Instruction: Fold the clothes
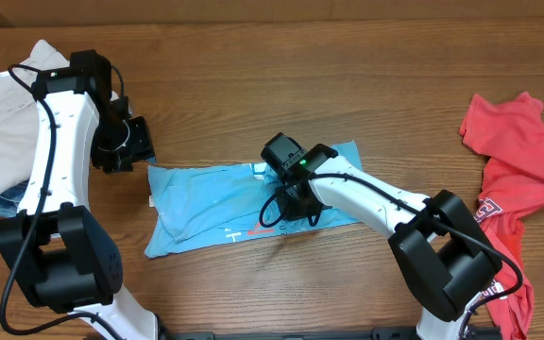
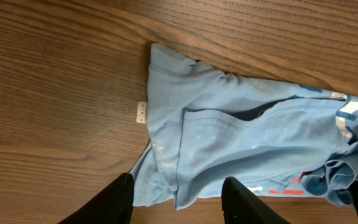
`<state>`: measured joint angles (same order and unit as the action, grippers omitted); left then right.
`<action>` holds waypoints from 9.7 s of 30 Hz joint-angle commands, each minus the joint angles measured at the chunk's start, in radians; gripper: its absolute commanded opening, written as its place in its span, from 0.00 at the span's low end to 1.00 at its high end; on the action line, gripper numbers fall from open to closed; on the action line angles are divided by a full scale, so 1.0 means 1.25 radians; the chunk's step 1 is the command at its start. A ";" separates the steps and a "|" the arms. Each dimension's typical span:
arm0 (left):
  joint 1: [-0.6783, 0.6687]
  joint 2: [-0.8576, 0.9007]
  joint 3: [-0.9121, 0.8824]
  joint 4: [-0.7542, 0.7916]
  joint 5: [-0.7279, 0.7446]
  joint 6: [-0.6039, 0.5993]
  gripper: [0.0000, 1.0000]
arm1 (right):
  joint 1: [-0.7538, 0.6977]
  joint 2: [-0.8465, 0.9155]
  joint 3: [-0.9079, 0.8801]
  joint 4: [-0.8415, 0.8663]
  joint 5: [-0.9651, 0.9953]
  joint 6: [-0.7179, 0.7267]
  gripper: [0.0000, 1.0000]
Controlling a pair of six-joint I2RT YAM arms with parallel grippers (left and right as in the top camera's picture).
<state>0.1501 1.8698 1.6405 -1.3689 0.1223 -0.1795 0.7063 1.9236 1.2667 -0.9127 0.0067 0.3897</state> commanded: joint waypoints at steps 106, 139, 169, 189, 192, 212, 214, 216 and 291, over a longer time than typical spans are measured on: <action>0.001 -0.023 0.006 0.001 -0.020 0.021 0.51 | -0.036 0.080 0.211 -0.065 -0.067 -0.189 0.15; 0.001 -0.023 0.006 0.003 -0.023 0.022 0.52 | 0.005 0.060 0.224 -0.078 -0.344 -0.468 0.04; 0.001 -0.023 0.006 0.001 -0.023 0.021 0.53 | -0.109 0.066 0.285 -0.055 -0.090 -0.284 0.26; 0.001 -0.023 0.005 -0.015 -0.023 0.021 0.53 | -0.123 0.141 0.174 0.149 -0.132 -0.281 0.32; 0.001 -0.023 0.005 -0.016 -0.023 0.021 0.53 | -0.122 0.151 0.174 0.143 -0.133 -0.281 0.35; 0.000 -0.022 -0.135 0.070 -0.020 0.028 0.77 | -0.316 -0.010 0.544 -0.299 -0.132 -0.282 0.57; 0.000 -0.022 -0.188 0.108 -0.019 0.031 0.78 | -0.337 -0.010 0.542 -0.330 -0.132 -0.282 0.57; 0.000 -0.022 -0.251 0.164 0.005 0.044 0.78 | -0.361 -0.010 0.542 -0.353 -0.132 -0.281 0.56; -0.449 -0.021 -0.072 0.175 0.035 -0.091 0.19 | -0.378 -0.010 0.542 -0.412 -0.112 -0.281 0.55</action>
<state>-0.3862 1.8378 1.5681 -1.1610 0.1600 -0.2642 0.2306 1.9114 1.9408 -1.4273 -0.1406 0.0341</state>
